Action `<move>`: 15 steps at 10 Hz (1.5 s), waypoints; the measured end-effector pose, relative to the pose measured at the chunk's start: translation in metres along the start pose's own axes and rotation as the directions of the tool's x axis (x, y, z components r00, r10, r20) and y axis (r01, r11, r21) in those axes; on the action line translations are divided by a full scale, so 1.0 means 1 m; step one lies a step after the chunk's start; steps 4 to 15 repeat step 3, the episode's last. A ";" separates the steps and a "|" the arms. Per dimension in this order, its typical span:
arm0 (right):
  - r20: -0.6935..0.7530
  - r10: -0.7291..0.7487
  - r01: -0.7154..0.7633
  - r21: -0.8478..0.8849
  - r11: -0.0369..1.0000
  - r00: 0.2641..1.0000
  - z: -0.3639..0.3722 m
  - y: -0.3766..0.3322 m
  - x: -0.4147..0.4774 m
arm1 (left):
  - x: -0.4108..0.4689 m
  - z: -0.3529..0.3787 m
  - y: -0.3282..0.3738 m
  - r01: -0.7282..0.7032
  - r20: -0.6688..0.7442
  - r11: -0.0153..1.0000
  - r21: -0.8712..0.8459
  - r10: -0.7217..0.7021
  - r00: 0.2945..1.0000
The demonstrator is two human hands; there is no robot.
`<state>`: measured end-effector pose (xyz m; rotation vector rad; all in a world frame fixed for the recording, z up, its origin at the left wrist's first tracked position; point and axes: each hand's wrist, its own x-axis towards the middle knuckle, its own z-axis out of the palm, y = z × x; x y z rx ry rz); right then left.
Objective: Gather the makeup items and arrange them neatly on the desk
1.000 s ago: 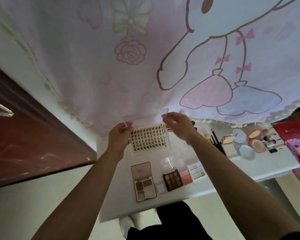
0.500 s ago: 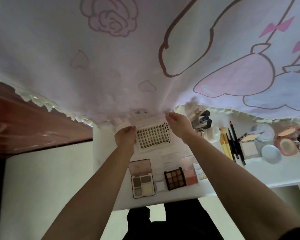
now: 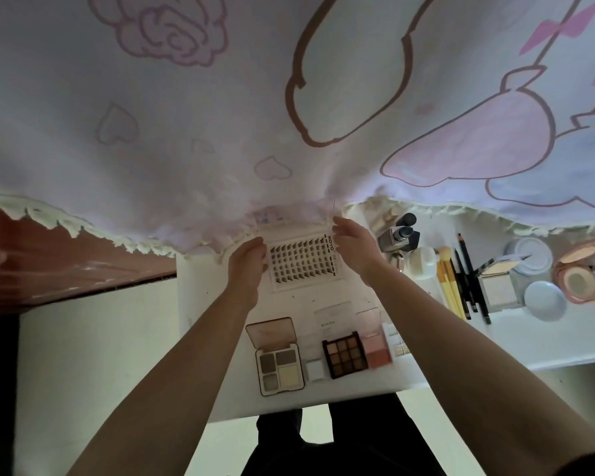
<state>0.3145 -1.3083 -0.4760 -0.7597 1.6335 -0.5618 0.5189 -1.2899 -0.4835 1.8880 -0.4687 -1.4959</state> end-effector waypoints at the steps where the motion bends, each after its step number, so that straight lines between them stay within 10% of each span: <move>1: -0.004 -0.023 0.023 -0.083 0.996 1.000 0.001 0.005 -0.003 | -0.006 -0.003 -0.002 -0.053 0.038 0.994 0.098 0.049 0.998; 3: -0.067 -0.107 0.084 -0.279 0.956 0.992 0.005 0.001 -0.026 | -0.036 -0.016 0.006 -0.178 0.039 0.915 0.361 0.176 0.984; 15: -0.067 -0.107 0.084 -0.279 0.956 0.992 0.005 0.001 -0.026 | -0.036 -0.016 0.006 -0.178 0.039 0.915 0.361 0.176 0.984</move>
